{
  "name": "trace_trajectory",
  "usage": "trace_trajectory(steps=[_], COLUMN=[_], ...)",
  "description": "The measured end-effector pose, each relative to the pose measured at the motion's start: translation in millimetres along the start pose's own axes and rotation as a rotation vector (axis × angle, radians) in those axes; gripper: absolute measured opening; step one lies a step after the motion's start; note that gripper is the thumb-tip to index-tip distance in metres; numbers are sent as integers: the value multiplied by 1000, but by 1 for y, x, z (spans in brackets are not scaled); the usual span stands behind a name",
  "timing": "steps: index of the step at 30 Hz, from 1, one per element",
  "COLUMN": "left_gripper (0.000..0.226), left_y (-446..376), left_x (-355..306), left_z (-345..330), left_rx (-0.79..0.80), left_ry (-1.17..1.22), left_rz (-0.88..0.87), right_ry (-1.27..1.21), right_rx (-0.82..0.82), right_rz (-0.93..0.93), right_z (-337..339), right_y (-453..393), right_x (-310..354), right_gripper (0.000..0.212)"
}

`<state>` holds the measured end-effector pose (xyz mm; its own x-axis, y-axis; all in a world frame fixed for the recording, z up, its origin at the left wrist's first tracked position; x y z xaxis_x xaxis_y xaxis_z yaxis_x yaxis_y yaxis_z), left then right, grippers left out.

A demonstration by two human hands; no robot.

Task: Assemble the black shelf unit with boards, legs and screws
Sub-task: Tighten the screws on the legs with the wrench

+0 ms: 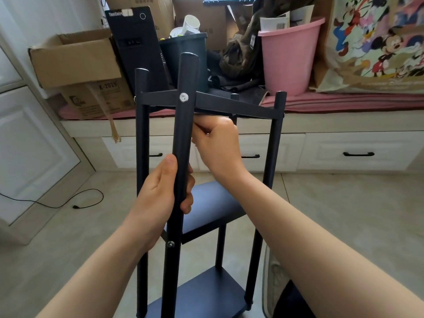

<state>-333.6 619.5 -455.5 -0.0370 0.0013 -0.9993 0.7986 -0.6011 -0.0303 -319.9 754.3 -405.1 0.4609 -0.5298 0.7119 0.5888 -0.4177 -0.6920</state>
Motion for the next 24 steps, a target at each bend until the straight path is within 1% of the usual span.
trace_trajectory(steps=[3, 8, 13, 15, 18, 21, 22, 24], left_gripper=[52, 53, 61, 60, 61, 60, 60, 60], left_y=[1, 1, 0, -1, -3, -5, -6, -6], left_x=[-1, -2, -4, -5, -6, -5, -5, -4], left_z=[1, 3, 4, 5, 8, 11, 12, 15], left_rx=[0, 33, 15, 5, -10, -25, -28, -33], left_ry=[1, -9, -10, -20, -31, -28, -23, -4], left_rz=[10, 24, 18, 16, 7, 7, 10, 16], right_ry=[7, -17, -17, -30, -21, -5, -14, -27], right_rx=[-33, -124, -174, -159, -78, 0, 22, 48], right_rz=[21, 43, 16, 8, 7, -39, -71, -109], right_z=[-3, -10, -17, -18, -17, -12, -9, -4], right_y=[0, 0, -1, -1, 1, 4, 6, 8], right_x=[-3, -6, -8, -8, -7, -10, -12, -13], right_gripper=[21, 25, 23, 26, 25, 35, 34, 22])
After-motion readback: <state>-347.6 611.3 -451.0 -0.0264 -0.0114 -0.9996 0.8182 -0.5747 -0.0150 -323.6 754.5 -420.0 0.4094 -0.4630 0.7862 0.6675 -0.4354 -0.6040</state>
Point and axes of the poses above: each hand's wrist, its own y-axis away from the middle knuckle, its own z-axis out of the back of the hand, x = y × z, the point moved 4 cm from there along -y, towards the middle knuckle, and after that the axes turned 7 degrees about z, right-handed, at the moved point
